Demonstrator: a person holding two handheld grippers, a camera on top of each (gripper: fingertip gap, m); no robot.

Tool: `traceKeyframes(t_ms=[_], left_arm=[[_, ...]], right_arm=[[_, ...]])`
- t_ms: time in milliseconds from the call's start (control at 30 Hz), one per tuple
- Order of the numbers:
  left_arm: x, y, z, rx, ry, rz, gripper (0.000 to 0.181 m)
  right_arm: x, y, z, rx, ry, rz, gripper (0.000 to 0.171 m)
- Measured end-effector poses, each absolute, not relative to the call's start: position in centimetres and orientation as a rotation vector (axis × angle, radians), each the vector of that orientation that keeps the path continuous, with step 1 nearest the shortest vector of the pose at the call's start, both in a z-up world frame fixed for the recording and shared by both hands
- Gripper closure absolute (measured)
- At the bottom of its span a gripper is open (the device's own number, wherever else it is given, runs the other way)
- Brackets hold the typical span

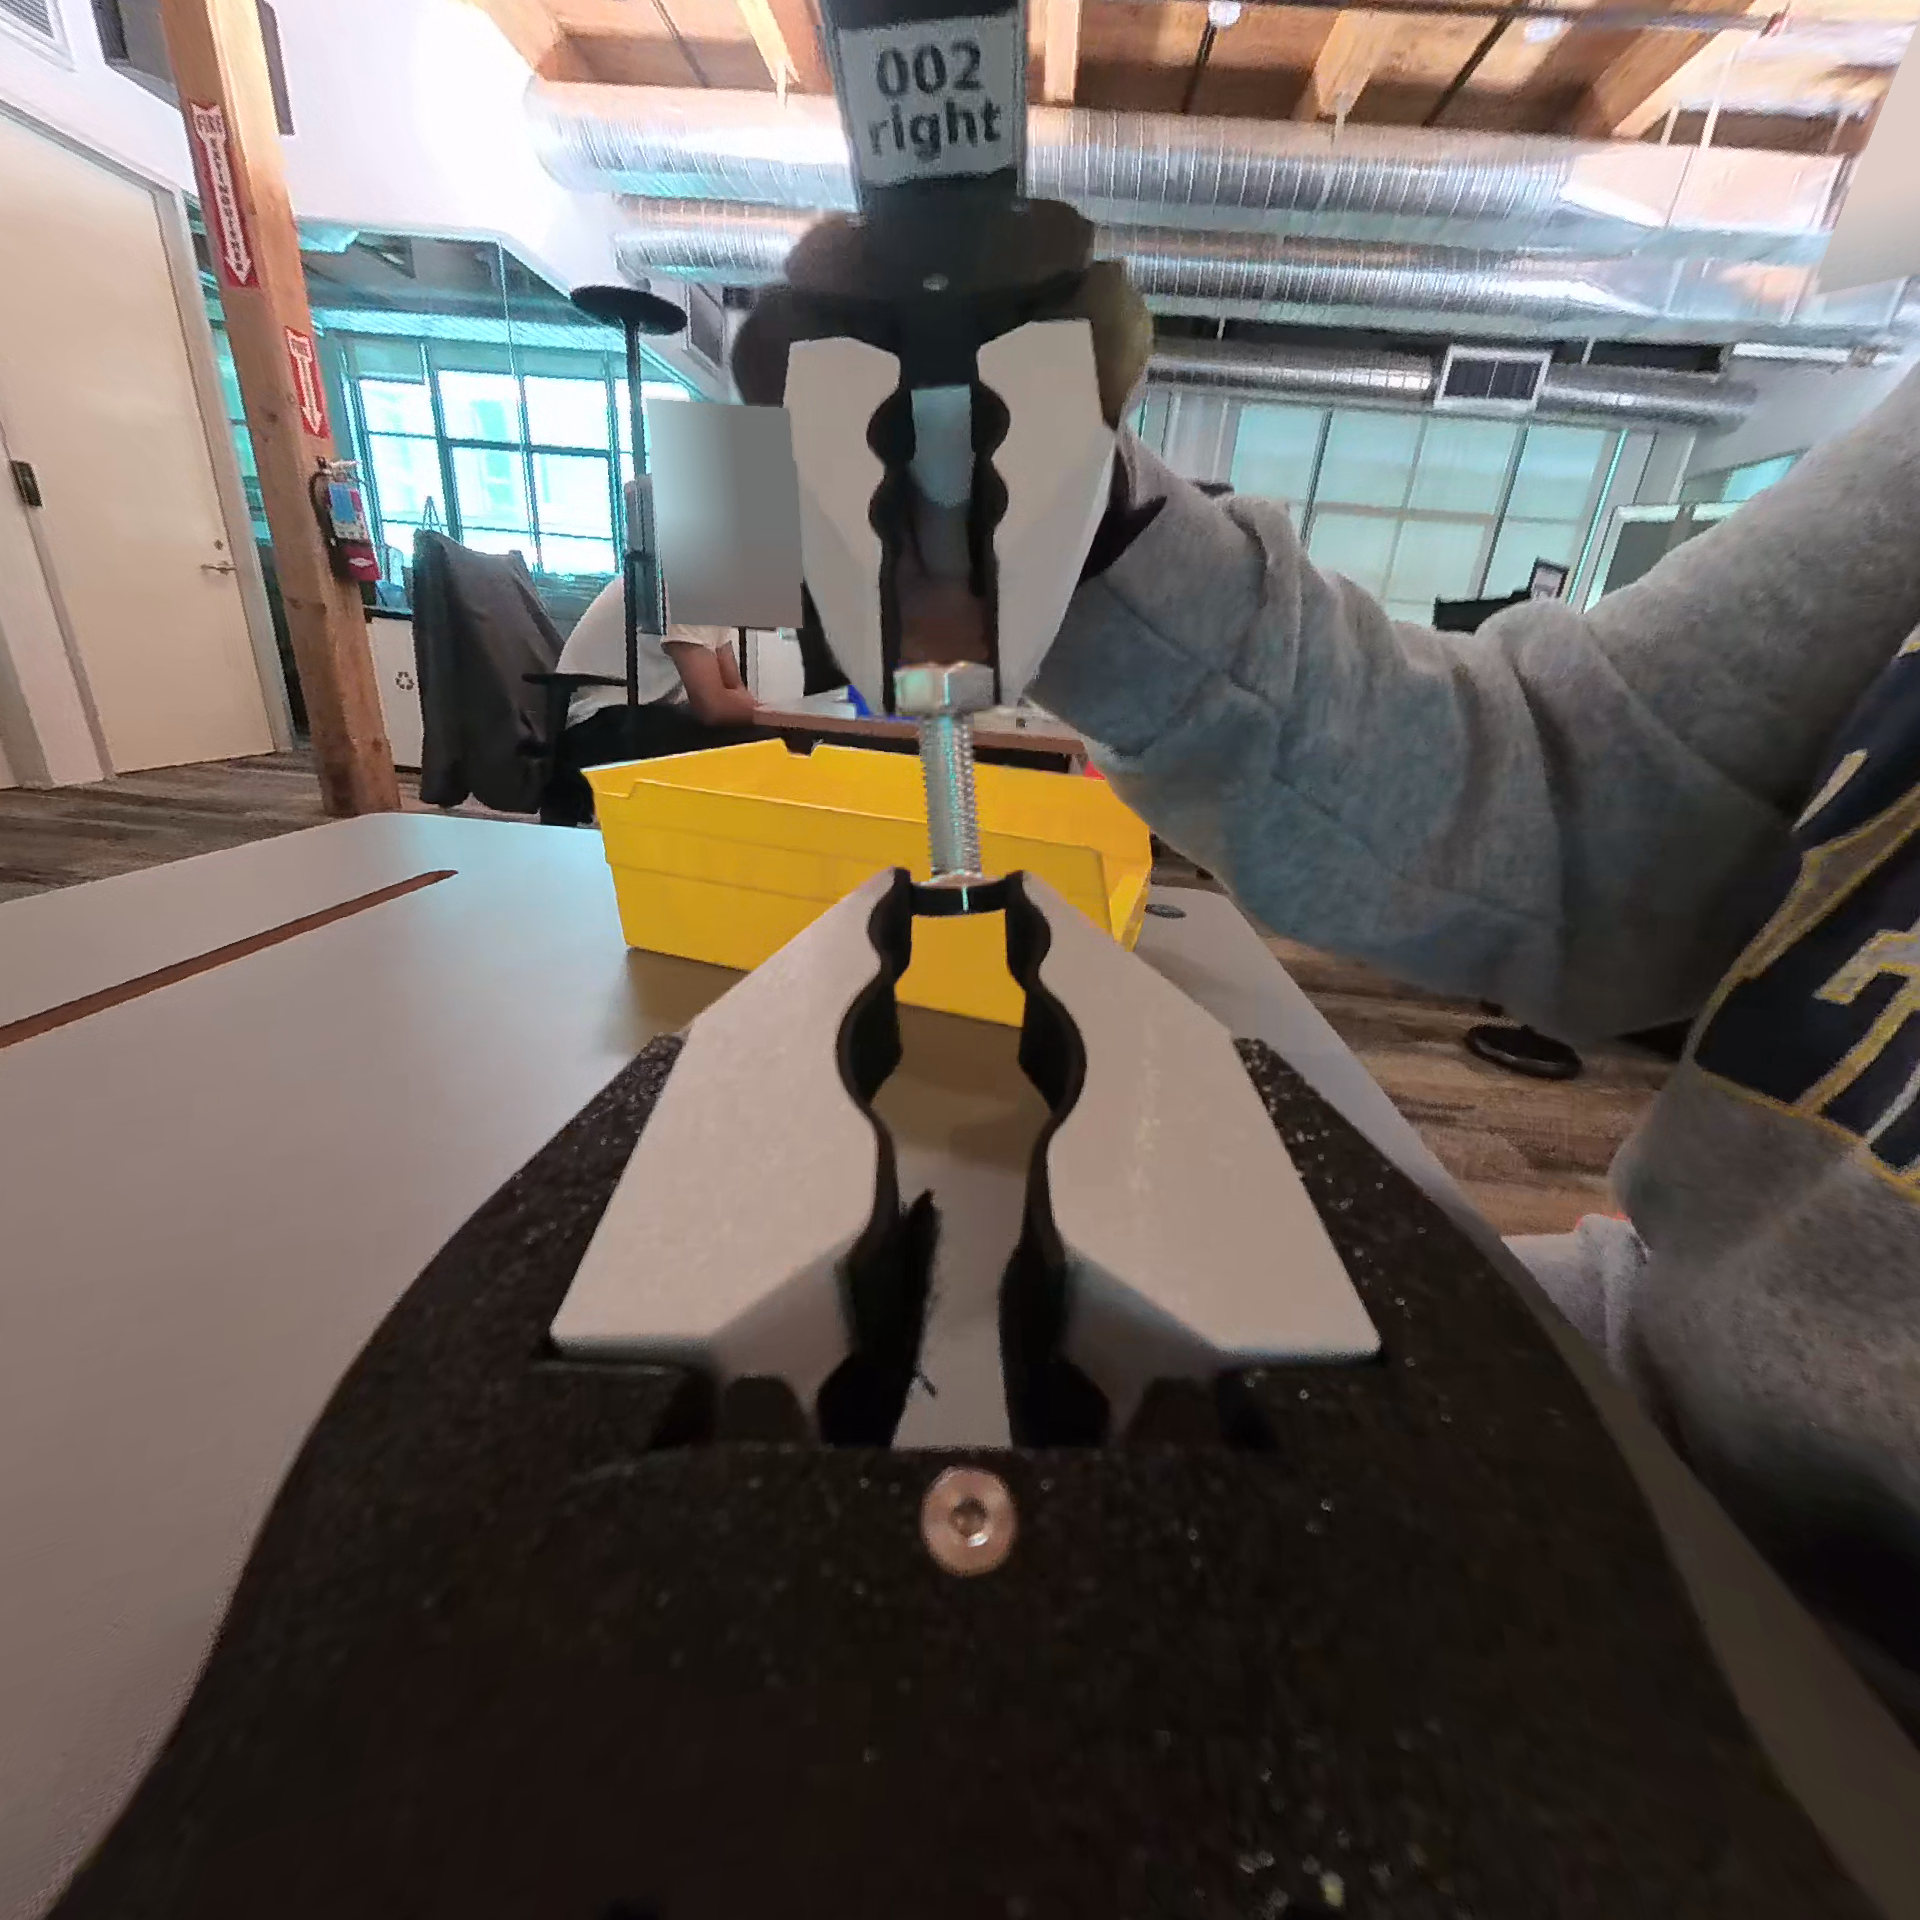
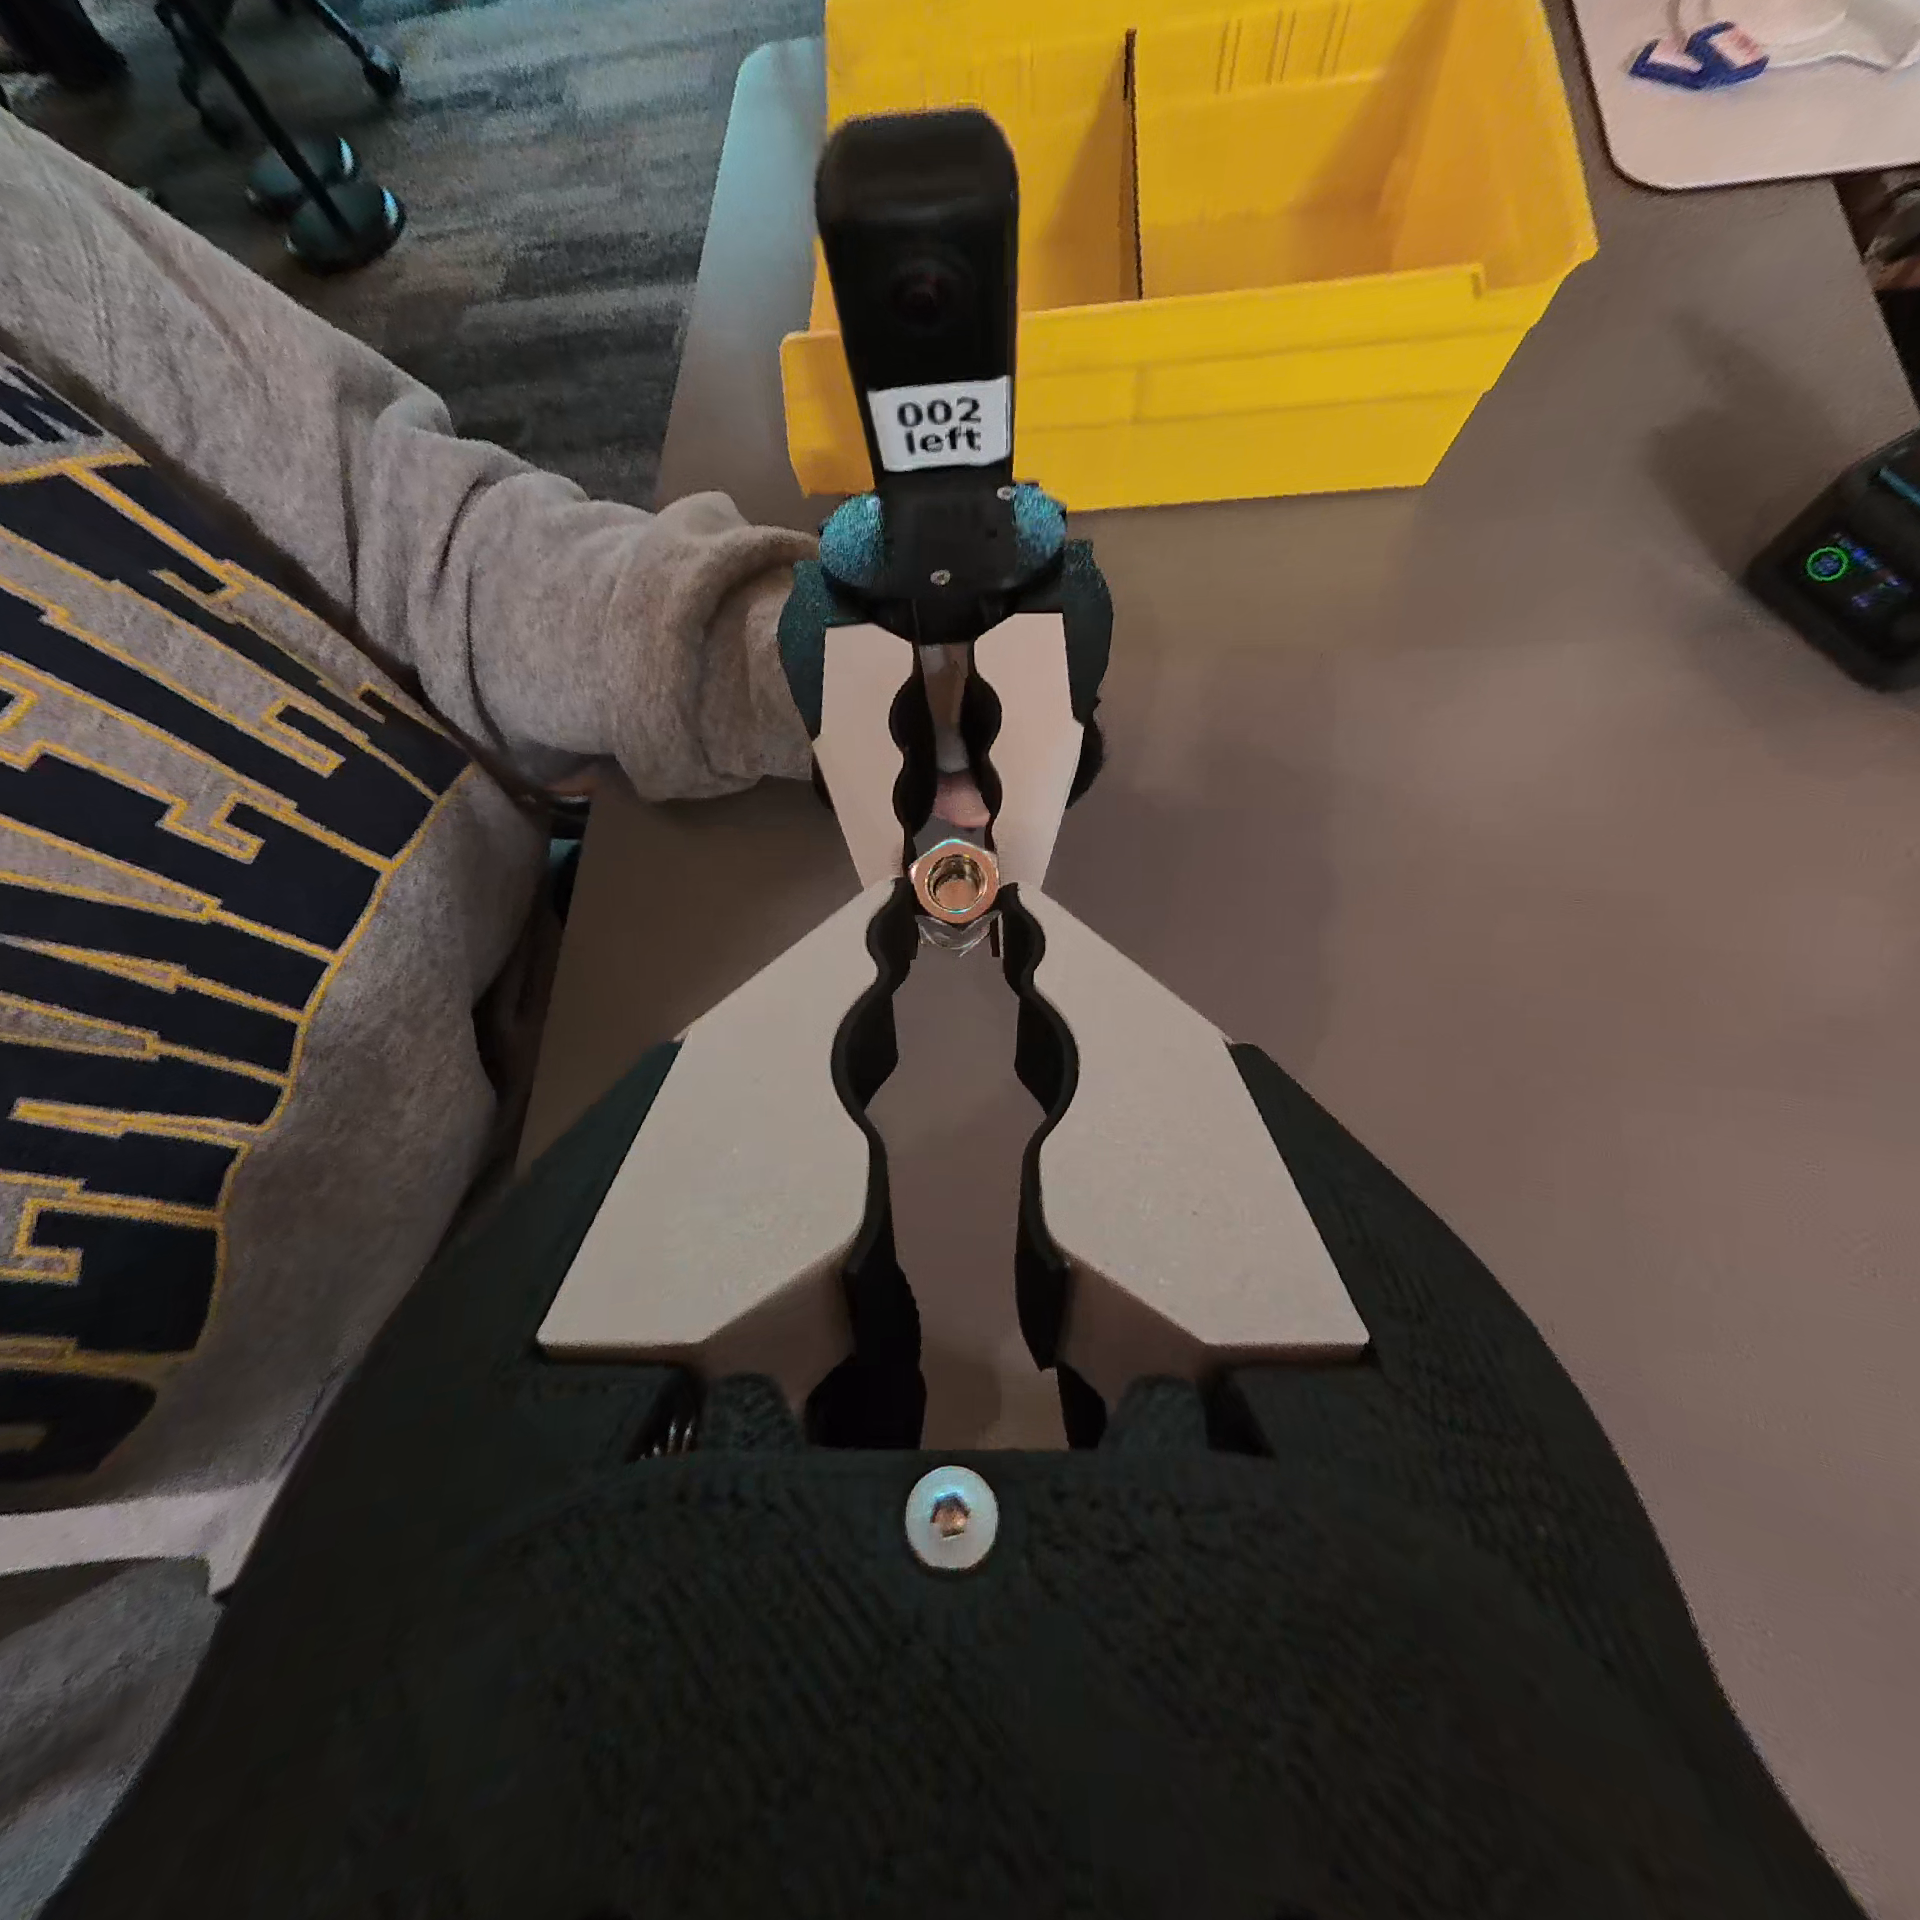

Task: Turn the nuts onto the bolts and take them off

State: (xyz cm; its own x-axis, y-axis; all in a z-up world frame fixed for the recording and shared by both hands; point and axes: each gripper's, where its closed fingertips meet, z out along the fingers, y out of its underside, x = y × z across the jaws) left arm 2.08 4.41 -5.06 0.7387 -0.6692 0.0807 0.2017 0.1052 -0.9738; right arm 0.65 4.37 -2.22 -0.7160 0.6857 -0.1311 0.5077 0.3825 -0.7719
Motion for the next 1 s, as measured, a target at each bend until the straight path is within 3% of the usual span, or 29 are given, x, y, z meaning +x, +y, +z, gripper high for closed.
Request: traceKeyframes(t_ms=[233, 700, 1000], left_arm=[[2.0, 4.2, -4.6, -1.27, 0.405, -0.742, 0.166], [-0.3, 5.2, -4.7, -1.298, 0.287, -0.564, 0.166], [-0.5, 5.3, -4.9, -1.302, 0.28, -0.551, 0.166]], right_arm=[[0.5, 4.2, -1.8, -1.074, -2.362, 1.341, 0.155], [-2.0, 5.3, -1.8, -1.543, -1.887, 1.157, 0.155], [-2.1, 5.5, -1.9, -1.542, -1.757, 1.133, 0.155]])
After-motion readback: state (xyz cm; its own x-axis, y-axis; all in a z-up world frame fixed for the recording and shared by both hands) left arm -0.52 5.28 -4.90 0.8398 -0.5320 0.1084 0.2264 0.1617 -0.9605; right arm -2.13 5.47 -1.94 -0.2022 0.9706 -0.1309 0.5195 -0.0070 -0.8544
